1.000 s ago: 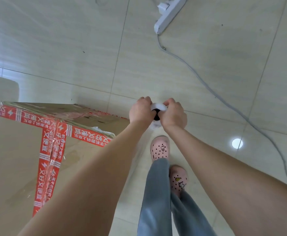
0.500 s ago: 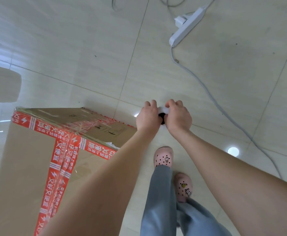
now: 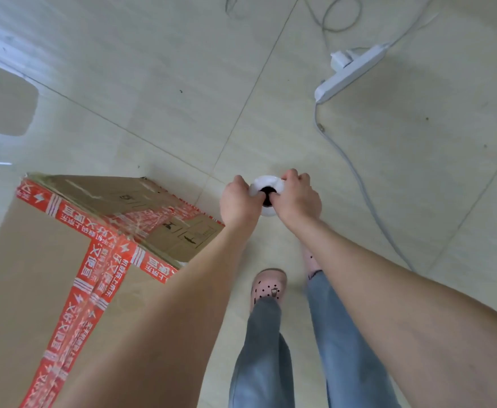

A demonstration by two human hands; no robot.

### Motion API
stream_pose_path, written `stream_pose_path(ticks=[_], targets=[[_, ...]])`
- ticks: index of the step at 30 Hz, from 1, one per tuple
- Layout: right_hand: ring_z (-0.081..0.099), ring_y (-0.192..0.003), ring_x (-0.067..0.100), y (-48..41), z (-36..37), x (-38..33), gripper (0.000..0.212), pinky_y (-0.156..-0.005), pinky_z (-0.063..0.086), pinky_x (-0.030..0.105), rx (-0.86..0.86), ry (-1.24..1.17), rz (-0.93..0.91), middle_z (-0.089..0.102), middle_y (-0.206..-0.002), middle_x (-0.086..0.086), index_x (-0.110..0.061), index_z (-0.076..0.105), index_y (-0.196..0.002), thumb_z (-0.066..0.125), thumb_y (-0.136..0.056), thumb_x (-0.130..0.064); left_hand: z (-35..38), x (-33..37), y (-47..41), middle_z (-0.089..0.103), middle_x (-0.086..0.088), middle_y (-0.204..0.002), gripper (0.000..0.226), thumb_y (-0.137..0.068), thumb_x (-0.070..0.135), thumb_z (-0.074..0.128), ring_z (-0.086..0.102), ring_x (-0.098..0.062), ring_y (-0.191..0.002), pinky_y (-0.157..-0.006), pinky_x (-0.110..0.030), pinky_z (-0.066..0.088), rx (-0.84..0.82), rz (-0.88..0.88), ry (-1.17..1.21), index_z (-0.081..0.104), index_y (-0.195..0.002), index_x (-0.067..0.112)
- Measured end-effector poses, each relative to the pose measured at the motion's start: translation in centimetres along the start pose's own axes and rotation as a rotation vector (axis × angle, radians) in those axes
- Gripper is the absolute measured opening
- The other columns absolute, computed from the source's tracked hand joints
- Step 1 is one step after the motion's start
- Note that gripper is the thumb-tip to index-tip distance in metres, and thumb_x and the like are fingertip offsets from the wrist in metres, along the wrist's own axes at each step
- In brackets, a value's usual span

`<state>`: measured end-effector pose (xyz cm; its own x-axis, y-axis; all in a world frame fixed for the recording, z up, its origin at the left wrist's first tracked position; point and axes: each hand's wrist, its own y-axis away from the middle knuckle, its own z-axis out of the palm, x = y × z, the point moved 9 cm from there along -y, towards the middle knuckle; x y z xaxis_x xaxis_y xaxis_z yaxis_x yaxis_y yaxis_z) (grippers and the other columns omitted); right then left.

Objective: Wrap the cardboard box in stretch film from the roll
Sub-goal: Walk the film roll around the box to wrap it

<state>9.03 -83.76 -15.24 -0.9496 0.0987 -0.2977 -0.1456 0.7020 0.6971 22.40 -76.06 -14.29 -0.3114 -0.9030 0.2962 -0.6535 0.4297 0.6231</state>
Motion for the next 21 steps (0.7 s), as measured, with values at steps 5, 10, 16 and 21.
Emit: stream_pose_path(ticks=[5, 10, 16, 21], targets=[[0.057, -0.095, 0.035, -0.9, 0.1, -1.2, 0.033, -0.065, 0.034, 0.032, -0.03, -0.015, 0.031, 0.049, -0.117, 0.009, -0.018, 0.048, -0.116, 0.056, -0.086, -0.028, -0.5, 0.1, -0.5, 0.049, -0.003, -0.092, 0.028, -0.083, 0.029, 0.061, 0.047, -0.023, -0.076, -0.055, -0.029, 0.031, -0.021, -0.034, -0.044, 0.045, -0.096, 0.01], [0.059, -0.094, 0.034, -1.9, -0.8, -3.9, 0.021, -0.066, 0.031, 0.031, -0.016, 0.1, -0.149, 0.052, -0.111, 0.006, -0.018, 0.054, -0.109, 0.047, -0.09, -0.023, -0.9, 4.4, -2.0, 0.048, -0.009, -0.105, 0.026, -0.082, 0.011, 0.055, 0.052, -0.03, -0.08, -0.056, -0.033, 0.036, -0.041, 0.229, -0.263, 0.05, -0.108, 0.009], [0.056, -0.095, 0.03, -2.8, -2.1, -8.2, 0.025, -0.067, 0.036, 0.032, 0.002, 0.293, -0.456, 0.055, -0.114, 0.006, -0.019, 0.054, -0.114, 0.043, -0.092, -0.014, -2.0, 4.2, -4.1, 0.054, -0.009, -0.098, 0.016, -0.083, 0.014, 0.05, 0.057, -0.031, -0.083, -0.059, -0.033, 0.037, -0.034, 0.147, -0.206, 0.052, -0.098, 0.009], [0.049, -0.093, 0.021, -4.4, -2.0, -10.3, 0.022, -0.067, 0.027, 0.029, -0.009, 0.096, -0.303, 0.053, -0.108, 0.001, -0.026, 0.057, -0.106, 0.039, -0.094, -0.02, -4.4, 1.8, -4.6, 0.057, -0.009, -0.094, 0.011, -0.081, 0.018, 0.054, 0.054, -0.029, -0.08, -0.062, -0.032, 0.035, 0.077, -0.082, 0.032, 0.047, -0.088, 0.012]])
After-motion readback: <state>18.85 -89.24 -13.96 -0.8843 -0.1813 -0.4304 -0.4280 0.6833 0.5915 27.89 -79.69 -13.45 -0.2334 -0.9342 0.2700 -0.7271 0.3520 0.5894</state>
